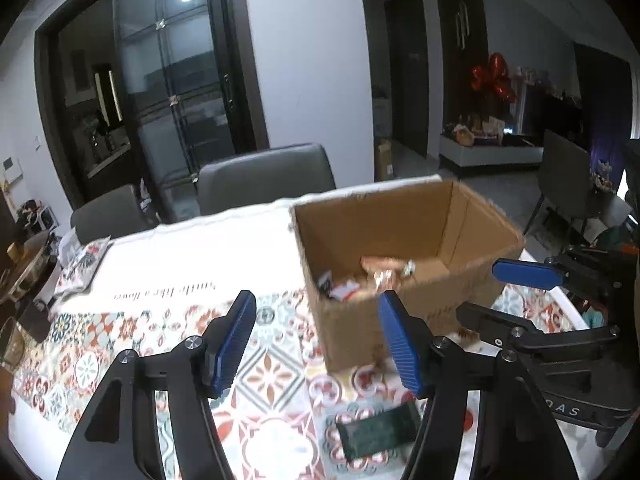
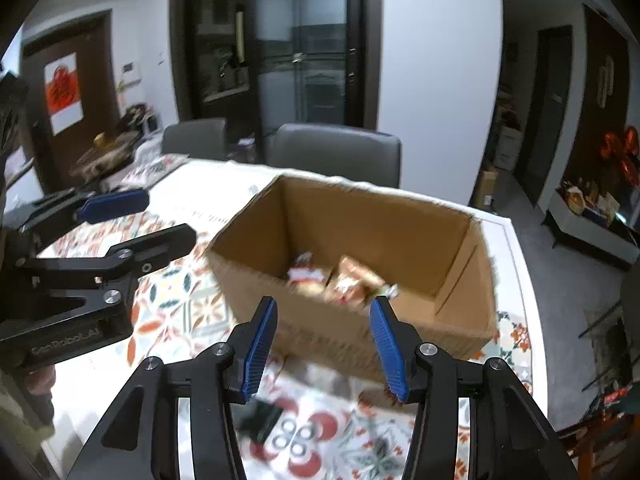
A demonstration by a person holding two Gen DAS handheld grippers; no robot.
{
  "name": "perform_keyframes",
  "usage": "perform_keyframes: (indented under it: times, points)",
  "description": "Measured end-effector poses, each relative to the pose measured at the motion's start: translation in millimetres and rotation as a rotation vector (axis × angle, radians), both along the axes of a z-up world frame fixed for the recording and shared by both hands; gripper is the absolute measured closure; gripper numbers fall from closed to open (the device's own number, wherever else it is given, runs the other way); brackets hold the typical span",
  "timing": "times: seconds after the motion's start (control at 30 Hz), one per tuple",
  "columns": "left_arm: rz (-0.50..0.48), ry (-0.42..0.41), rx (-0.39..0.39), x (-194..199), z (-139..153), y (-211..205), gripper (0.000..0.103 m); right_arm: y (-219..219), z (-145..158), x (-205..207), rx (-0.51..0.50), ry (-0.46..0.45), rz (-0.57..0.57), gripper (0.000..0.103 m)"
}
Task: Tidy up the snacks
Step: 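Carry both snacks over the box and open both tools to drop them, then grasp the green pouch with the right tool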
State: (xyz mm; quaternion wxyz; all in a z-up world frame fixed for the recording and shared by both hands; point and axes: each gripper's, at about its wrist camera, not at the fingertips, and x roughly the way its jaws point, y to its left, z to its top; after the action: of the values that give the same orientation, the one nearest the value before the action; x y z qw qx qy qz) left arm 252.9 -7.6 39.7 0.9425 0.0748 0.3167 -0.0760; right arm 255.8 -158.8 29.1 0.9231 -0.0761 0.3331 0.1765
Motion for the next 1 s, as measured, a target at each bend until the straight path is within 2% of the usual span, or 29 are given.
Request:
perform_keyframes:
  times: [0.27,0.47,0.57,0.77,0.87,1.0]
  points:
    - [0.072,0.082,-0.048,-29.9,-29.4,22.8,0.038,18.1,-31.3,-20.6,-0.100,0.063,0.064,0.048]
    - [0.130,0.154,-0.027,-48.6,-62.7,35.1,0.036,38.3,-60.4,-27.5,-0.195,0.118,0.153,0.042]
    - [0.158,0.196,-0.021,-52.6,-78.8,40.1,0.036,48.5,-77.3,-26.9,-0.249,0.157,0.196,0.042]
    - [0.199,0.228,0.012,-61.1,-99.0,47.3,0.036,67.9,-109.9,-26.2,-0.344,0.234,0.301,0.042]
    - [0.211,0.260,-0.002,-60.3,-107.6,51.5,0.036,78.8,-121.1,-28.3,-0.403,0.233,0.358,0.042]
    - [0.218,0.296,-0.020,-56.4,-116.7,54.7,0.036,88.9,-127.1,-24.9,-0.424,0.236,0.427,0.041]
